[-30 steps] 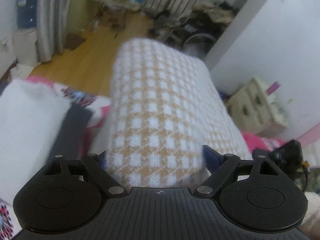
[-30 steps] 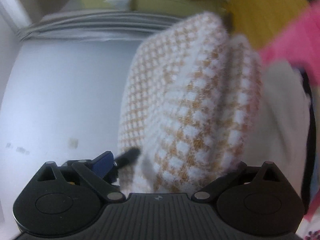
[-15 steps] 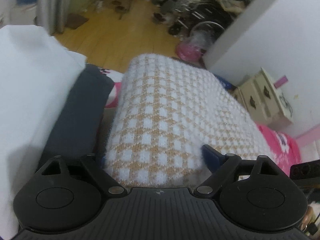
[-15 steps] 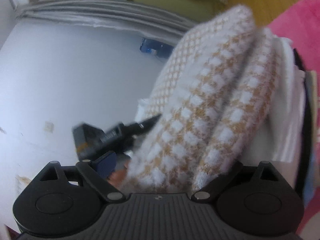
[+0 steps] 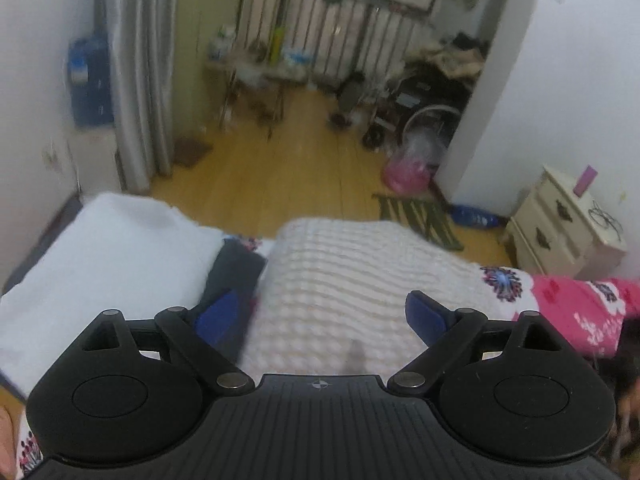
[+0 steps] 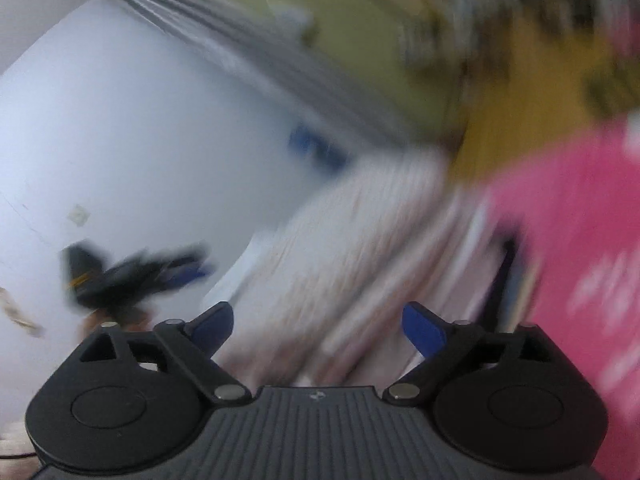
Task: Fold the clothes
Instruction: 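Carry the bundle onto the folded clothes stack and open both grippers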
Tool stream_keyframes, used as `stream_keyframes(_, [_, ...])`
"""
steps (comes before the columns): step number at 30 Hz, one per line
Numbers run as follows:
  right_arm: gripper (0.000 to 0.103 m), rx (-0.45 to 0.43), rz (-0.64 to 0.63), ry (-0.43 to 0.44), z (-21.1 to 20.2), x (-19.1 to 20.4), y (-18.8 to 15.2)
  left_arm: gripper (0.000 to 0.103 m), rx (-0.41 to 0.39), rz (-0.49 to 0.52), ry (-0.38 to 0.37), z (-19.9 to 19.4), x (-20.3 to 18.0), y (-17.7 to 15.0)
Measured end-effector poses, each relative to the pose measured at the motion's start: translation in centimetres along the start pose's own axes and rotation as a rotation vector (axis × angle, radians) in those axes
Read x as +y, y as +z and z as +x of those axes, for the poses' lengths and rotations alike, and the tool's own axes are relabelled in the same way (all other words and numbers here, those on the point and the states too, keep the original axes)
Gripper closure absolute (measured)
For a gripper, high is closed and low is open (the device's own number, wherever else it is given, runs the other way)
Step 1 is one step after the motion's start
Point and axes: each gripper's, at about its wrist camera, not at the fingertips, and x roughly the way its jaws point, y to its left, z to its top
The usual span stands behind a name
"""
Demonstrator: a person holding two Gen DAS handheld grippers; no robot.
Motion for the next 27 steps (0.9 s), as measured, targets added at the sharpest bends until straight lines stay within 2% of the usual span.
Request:
stream_keyframes(3, [0.015,-0.123,-0.198,-0.068,-1.3,1.8,2.3,0.01,-0.026,0.124,0.011,-0.6,-4.5,-2.8])
stream_keyframes(6, [0.021,-0.122,-0.389,-0.052,1.8,4.0,3.7,0.01,-0.012,0.28,0.05,0.9,-8.8,-5.9])
stream_keyframes(8, [0.027,-0.083,-0.474,-0.048,5.1,4.2,3.8,0.01,0.035,0.324,0.112,2.5,-10.1,-7.9])
stream_keyframes(10, [0.028,0.067,-0.5,-0.09,8.4,2.0,2.7,0.007,0.019,0.401,0.168,3.4,-11.3,-9.6])
stream_keyframes(12, [0.029,0.204,-0.523,-0.128,11.3,0.1,1.8,0.007,0.025,0.427,0.153,2.9,-11.6,-10.0])
stream_keyframes(13, [0.031,0.189,-0.524,-0.117,11.1,0.8,2.7,0.007,0.02,0.445,0.159,2.9,-11.8,-10.1])
stream_keyframes(14, [0.037,0.175,-0.526,-0.106,10.8,1.5,3.6,0.006,0.018,0.468,0.167,3.0,-12.0,-10.1])
stream_keyframes(17, [0.039,0.131,-0.537,-0.04,10.6,3.8,6.8,0.004,0.031,0.452,0.175,3.4,-11.6,-10.0])
stream_keyframes(20, [0.04,0.16,-0.573,0.026,14.5,5.4,9.5,0.004,0.022,0.433,0.172,3.5,-11.5,-10.0])
stream_keyframes(22, [0.042,0.235,-0.511,-0.009,17.7,3.4,10.4,0.004,0.017,0.441,0.182,3.0,-11.7,-10.4])
stream_keyframes(24, [0.047,0.337,-0.394,-0.165,20.4,-0.6,10.7,0.004,0.004,0.451,0.183,2.8,-11.6,-10.9])
stream_keyframes(25, [0.045,0.34,-0.306,-0.176,19.7,-2.1,11.0,0.004,0.0,0.447,0.186,2.6,-11.5,-10.8])
stream_keyframes(27, [0.047,0.34,-0.148,-0.191,18.0,-4.8,11.5,0.004,-0.003,0.435,0.183,2.5,-11.3,-10.3])
